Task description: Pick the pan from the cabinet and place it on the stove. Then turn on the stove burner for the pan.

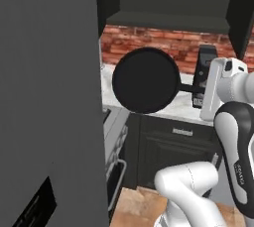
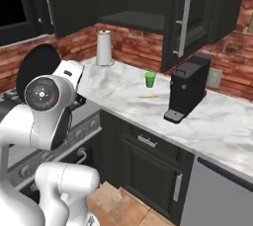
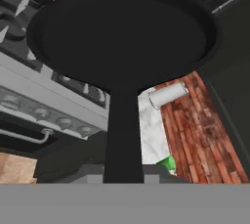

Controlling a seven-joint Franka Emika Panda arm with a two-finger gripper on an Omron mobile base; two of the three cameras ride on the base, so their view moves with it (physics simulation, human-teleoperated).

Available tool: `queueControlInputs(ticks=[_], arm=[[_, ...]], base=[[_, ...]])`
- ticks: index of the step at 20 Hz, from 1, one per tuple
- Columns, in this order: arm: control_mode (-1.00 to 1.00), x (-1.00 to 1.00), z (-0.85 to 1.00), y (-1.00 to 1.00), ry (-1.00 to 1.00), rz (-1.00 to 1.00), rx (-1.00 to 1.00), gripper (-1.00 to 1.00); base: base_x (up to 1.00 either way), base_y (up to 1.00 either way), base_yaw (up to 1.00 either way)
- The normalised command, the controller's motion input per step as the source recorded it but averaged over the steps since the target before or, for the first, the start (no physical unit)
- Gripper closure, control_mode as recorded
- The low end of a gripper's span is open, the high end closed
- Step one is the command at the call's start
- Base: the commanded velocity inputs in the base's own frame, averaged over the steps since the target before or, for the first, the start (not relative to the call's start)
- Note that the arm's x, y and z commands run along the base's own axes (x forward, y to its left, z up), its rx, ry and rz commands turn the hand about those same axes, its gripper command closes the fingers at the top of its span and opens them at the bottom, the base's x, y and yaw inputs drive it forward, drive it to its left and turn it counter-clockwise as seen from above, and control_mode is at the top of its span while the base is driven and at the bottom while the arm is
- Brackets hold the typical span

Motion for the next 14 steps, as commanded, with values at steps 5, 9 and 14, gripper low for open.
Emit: queueControlInputs(ticks=[5, 9, 14], arm=[[1.00, 0.00, 0.00, 0.00, 0.00, 0.00, 0.00, 1.00], [1.00, 0.00, 0.00, 0.00, 0.00, 0.00, 0.00, 1.00], [1.00, 0.00, 0.00, 0.00, 0.00, 0.00, 0.00, 1.00]], base=[[-0.42, 0.00, 0.28], [-0.05, -0.19, 0.23], [0.00, -0.23, 0.23]])
